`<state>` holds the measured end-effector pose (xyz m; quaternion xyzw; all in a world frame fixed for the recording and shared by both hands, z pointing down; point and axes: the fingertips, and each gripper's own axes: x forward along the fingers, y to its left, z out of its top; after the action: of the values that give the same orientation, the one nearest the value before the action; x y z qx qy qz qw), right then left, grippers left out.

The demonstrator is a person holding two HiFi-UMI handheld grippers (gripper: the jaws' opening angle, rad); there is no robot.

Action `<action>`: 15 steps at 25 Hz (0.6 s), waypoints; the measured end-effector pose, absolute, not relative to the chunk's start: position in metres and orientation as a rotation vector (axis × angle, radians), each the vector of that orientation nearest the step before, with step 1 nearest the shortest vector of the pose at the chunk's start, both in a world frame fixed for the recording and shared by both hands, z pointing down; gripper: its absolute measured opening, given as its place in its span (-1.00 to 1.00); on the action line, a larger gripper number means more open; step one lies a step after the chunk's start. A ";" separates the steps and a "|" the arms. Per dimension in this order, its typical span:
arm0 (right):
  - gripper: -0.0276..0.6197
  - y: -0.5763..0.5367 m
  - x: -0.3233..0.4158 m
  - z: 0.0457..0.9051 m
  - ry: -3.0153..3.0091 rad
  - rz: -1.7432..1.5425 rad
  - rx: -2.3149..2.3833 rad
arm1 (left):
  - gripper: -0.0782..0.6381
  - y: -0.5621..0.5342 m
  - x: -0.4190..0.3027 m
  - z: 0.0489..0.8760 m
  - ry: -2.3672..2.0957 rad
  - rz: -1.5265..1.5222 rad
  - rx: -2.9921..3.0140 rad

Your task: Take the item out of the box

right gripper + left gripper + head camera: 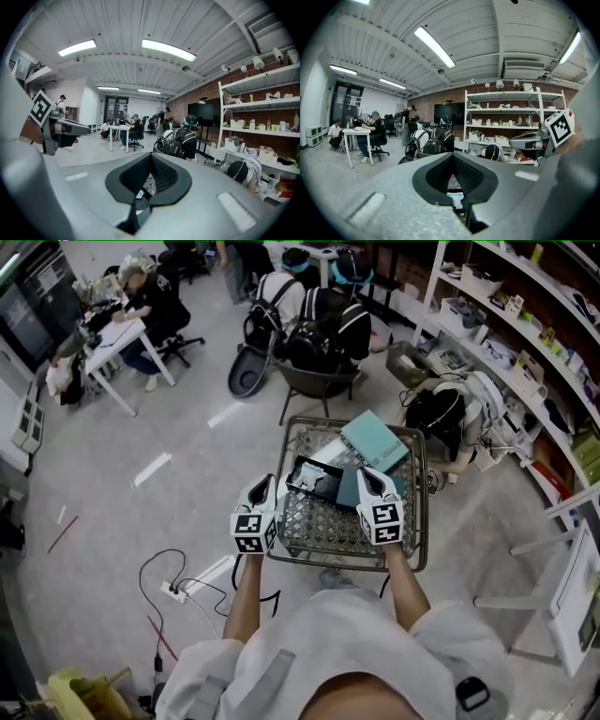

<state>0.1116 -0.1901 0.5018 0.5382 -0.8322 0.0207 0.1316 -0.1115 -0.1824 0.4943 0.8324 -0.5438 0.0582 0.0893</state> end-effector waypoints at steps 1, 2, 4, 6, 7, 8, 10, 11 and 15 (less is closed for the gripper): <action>-0.91 -0.201 0.112 0.500 -2.420 0.057 1.559 | -0.78 -0.192 -0.111 0.493 -1.622 0.173 2.472; -0.92 -0.211 0.113 0.497 -2.426 0.054 1.553 | -0.78 -0.201 -0.110 0.492 -1.627 0.174 2.467; -0.92 -0.230 0.116 0.493 -2.438 0.047 1.540 | -0.78 -0.219 -0.106 0.489 -1.636 0.176 2.460; -0.92 -0.251 0.120 0.489 -2.445 0.038 1.527 | -0.78 -0.238 -0.101 0.485 -1.645 0.177 2.461; -0.92 -0.260 0.121 0.488 -2.447 0.035 1.520 | -0.78 -0.246 -0.098 0.484 -1.649 0.177 2.460; -0.92 -0.268 0.123 0.487 -2.450 0.033 1.513 | -0.78 -0.252 -0.097 0.483 -1.653 0.178 2.457; -0.92 -0.283 0.125 0.486 -2.457 0.029 1.499 | -0.78 -0.266 -0.095 0.482 -1.663 0.178 2.450; -0.92 -0.290 0.125 0.485 -2.460 0.026 1.492 | -0.77 -0.273 -0.095 0.481 -1.669 0.178 2.447; -0.92 -0.315 0.126 0.485 -2.474 0.024 1.455 | -0.78 -0.296 -0.095 0.480 -1.689 0.185 2.433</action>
<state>0.1257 -0.3148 0.4847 0.5023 -0.8540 0.0084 0.1354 -0.0945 -0.2958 0.4796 0.8168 -0.5669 0.0620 0.0871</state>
